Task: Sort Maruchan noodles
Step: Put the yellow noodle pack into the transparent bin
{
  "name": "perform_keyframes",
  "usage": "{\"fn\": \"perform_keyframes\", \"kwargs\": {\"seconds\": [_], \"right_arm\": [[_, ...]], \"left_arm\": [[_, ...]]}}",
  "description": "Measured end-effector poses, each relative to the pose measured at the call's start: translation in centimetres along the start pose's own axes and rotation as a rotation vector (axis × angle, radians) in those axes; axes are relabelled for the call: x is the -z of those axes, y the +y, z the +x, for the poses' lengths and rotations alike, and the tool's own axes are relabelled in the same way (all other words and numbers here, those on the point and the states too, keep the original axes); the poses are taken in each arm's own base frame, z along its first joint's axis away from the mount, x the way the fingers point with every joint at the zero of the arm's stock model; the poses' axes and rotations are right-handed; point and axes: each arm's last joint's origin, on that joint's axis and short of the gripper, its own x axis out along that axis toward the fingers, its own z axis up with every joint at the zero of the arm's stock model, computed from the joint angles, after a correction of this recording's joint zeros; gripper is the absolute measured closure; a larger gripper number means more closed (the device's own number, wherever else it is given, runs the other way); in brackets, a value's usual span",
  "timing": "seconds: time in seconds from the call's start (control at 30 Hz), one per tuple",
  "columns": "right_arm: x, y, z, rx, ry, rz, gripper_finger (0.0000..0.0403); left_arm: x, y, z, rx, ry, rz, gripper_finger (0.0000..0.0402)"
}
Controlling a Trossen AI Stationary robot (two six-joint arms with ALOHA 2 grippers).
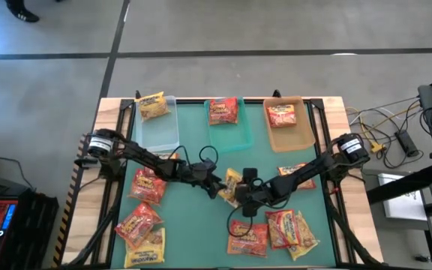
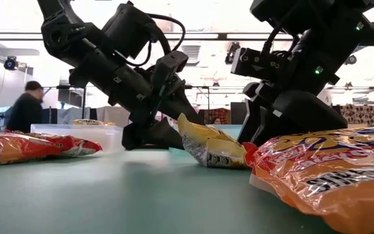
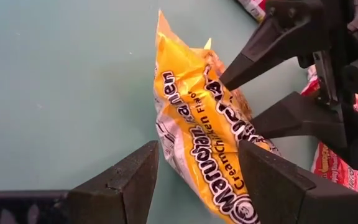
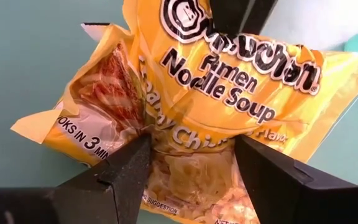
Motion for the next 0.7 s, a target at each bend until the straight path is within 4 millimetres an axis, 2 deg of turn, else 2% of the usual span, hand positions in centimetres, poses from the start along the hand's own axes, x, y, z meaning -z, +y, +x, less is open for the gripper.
{"fn": "perform_keyframes", "kwargs": {"seconds": [0.7], "right_arm": [[-1.2,-1.3,0.6,0.007,-0.078,-0.069,0.0179]], "left_arm": [[0.2,-0.6,0.0,0.058,0.039,-0.004,0.0196]]}}
